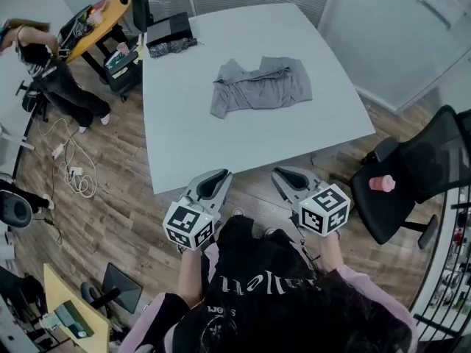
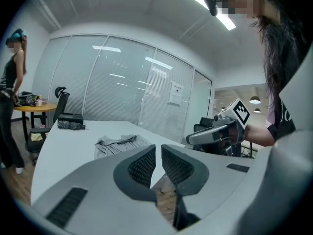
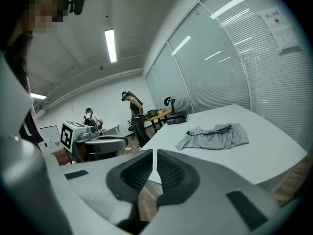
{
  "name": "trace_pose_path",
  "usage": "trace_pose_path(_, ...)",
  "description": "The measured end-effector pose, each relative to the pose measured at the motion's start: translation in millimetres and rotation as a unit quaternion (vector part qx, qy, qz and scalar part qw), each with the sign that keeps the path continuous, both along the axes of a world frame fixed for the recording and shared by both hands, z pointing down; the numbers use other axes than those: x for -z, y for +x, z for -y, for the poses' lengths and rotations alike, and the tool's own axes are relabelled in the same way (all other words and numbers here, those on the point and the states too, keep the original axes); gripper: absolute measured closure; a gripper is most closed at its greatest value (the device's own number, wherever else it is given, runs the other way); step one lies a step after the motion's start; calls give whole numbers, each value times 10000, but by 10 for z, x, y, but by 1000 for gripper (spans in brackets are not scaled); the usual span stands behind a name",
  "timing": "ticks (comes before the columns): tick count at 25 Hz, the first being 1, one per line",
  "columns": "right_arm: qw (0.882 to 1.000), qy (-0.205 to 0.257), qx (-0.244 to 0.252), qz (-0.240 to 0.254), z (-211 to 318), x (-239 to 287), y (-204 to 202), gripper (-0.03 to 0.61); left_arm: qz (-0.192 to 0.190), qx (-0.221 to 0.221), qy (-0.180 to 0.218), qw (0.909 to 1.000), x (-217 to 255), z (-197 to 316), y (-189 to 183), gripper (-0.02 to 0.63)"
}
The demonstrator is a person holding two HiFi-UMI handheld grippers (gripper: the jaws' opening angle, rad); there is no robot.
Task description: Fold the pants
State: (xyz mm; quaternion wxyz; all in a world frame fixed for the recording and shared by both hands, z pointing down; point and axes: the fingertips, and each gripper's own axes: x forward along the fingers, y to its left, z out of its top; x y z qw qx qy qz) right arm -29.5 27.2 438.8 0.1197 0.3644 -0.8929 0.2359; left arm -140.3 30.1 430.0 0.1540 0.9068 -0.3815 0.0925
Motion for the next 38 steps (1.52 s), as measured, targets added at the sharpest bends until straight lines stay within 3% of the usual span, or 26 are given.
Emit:
trace_pose_path(18,9986,222,443,186,-924,9,520,549,86,40,12,10000,56,-980,709,557)
trace_pose_path(38,9963,372,743,206,-1132,58,529,549,-30,187,98,9998,112,-1269,776,557)
